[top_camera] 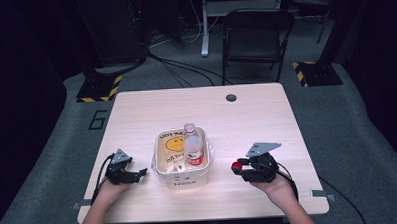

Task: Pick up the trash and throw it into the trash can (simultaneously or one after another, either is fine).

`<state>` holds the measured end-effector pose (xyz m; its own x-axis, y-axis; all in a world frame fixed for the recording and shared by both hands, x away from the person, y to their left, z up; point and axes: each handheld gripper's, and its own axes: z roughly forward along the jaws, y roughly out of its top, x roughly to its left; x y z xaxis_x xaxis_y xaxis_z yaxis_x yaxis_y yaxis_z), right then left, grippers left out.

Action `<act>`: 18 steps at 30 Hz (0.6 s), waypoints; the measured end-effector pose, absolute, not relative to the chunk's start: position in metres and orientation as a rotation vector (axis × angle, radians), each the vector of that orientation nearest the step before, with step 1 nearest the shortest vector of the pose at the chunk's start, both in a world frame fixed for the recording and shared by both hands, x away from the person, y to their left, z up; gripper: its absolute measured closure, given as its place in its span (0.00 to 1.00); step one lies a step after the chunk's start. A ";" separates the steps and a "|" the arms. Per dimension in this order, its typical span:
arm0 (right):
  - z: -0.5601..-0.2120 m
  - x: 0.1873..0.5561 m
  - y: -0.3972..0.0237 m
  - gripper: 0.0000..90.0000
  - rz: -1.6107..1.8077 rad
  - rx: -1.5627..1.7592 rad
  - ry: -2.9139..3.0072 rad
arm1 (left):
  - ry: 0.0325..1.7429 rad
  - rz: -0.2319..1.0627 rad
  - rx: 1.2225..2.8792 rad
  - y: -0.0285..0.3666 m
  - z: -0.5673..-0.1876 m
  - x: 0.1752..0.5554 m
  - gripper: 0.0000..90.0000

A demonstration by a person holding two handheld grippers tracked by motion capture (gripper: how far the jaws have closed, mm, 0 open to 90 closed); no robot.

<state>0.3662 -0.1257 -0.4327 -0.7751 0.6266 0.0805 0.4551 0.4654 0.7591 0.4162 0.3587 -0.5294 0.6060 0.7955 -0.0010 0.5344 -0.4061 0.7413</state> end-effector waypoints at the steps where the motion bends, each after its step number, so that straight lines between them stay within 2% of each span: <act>1: -0.431 0.366 -0.126 0.64 1.199 0.937 2.503 | 1.044 0.462 2.108 0.359 -0.529 0.416 0.16; 18: -0.387 0.367 -0.111 0.64 1.205 0.827 2.513 | 1.045 0.462 2.108 0.359 -0.529 0.416 0.16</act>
<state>0.3673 -0.1109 -0.3874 -0.8129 0.5815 0.0316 0.3886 0.5013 0.7731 0.4162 0.3587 -0.5294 0.6059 0.7955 -0.0010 0.5344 -0.4061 0.7413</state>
